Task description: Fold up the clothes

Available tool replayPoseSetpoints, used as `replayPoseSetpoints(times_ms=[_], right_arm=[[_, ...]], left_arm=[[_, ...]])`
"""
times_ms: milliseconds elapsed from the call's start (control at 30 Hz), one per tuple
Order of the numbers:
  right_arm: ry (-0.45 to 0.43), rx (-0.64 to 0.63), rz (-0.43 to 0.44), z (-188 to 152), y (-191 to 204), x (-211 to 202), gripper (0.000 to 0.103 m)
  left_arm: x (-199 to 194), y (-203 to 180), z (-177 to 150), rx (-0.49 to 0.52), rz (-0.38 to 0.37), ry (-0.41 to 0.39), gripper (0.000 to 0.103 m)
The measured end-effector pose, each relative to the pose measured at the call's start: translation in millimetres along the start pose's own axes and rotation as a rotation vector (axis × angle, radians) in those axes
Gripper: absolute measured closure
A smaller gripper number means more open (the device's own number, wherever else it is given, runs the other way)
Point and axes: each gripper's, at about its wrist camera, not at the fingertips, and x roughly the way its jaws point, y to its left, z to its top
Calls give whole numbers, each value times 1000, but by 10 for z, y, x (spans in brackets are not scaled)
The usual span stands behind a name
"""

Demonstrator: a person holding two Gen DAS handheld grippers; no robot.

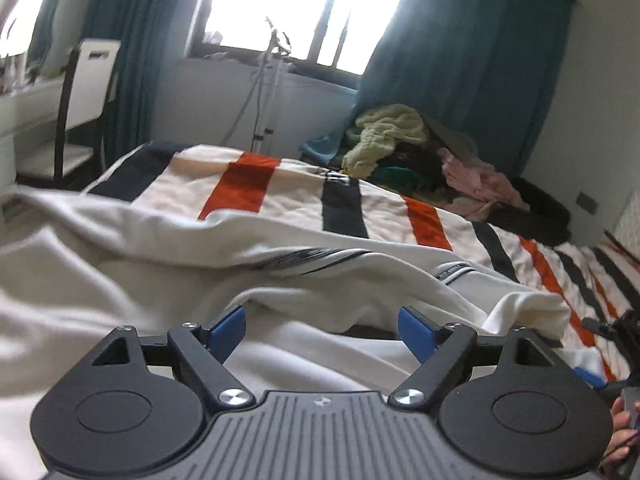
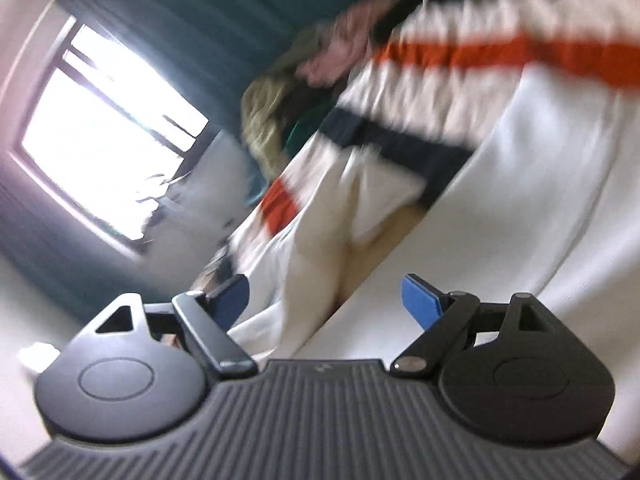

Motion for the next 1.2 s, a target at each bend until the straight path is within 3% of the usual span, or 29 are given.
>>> replayPoseSetpoints(times_ms=[133,233,433,633,800,867,900,1000,1067,1200], right_arm=[[117,74,93,-43,31,151,17],[133,69,119,28,119,336,17],[168,189,161,268,-61,886,17],[201,300,202,512,-233,1425,16],[123,277,168,733,-312,1571,18],[79,273,145,762,-360,1565,20],[64,271,137,773,-382,1567,23],[54,235,82,799,-407,1590,49],[54,221,17,825,-445,1587,82],[36,296,-26,826,-654,1509,95]], left_arm=[[244,105,-5,-9,7,59,18],[447,123,21,52,41,80,18],[932,36,-28,276,125,99,18],[1281,23,-110,356,156,108,18],[1386,96,-24,326,229,58,19],[1422,151,5,295,215,63,23],[1444,161,15,293,209,66,25],[1437,128,19,315,180,61,44],[1408,93,23,327,156,62,66],[1336,63,49,331,137,52,82]])
